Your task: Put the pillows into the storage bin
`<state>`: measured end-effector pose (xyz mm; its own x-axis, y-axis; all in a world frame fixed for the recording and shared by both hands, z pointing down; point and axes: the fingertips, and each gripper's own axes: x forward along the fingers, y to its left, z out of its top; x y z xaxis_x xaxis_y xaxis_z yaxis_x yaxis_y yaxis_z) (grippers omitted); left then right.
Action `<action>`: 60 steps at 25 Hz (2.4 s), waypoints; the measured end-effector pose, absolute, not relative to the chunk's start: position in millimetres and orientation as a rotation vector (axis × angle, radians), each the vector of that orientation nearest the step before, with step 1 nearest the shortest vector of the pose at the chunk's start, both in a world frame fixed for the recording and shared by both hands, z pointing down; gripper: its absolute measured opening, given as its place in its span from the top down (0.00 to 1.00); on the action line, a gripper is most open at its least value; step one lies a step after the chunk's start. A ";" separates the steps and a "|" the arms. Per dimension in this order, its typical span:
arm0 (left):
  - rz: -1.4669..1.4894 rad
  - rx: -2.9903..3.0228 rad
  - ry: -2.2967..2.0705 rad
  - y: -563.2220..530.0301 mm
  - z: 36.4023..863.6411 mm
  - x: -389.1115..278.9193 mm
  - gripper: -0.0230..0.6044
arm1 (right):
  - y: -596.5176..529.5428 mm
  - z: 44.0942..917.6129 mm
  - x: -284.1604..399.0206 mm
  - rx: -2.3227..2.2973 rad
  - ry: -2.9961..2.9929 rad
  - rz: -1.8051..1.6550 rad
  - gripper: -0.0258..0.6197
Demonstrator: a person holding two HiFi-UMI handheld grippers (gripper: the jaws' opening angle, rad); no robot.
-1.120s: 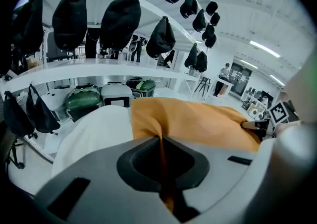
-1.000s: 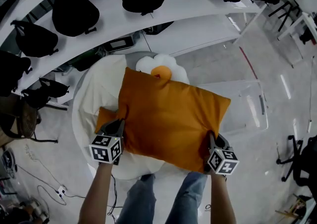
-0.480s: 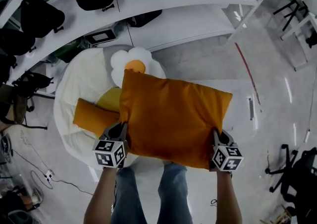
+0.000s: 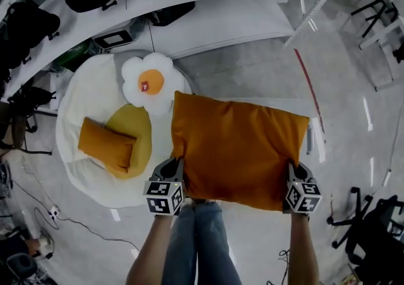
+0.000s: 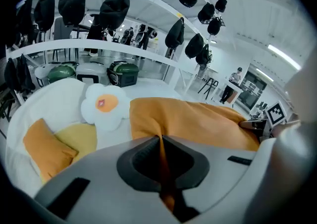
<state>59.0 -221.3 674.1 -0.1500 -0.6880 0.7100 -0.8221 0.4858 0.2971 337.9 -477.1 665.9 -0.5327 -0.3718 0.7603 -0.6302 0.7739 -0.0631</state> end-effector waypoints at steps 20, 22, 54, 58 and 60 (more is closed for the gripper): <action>0.272 1.291 -1.794 -330.9 806.7 158.9 0.92 | -612.3 787.2 395.8 0.742 -2.043 0.111 0.91; 0.299 1.289 -1.766 -332.4 827.6 161.8 0.92 | -618.0 806.2 391.9 0.723 -2.022 0.086 0.90; -0.075 0.732 -2.050 -137.5 699.7 -30.4 0.73 | -404.9 660.3 46.9 0.070 -2.446 0.477 0.51; -0.121 0.575 -2.116 -46.2 695.7 -71.0 0.73 | -316.4 655.6 -38.5 -0.159 -2.449 0.439 0.51; -0.136 0.509 -2.138 -2.9 698.1 -88.4 0.72 | -269.3 656.5 -75.9 -0.262 -2.443 0.421 0.51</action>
<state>-88.4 -2.9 698.1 -0.5052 -0.4064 0.7613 -0.3068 0.9091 0.2817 -75.9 -269.3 656.5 -0.7767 0.2872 0.5606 0.0832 0.9289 -0.3607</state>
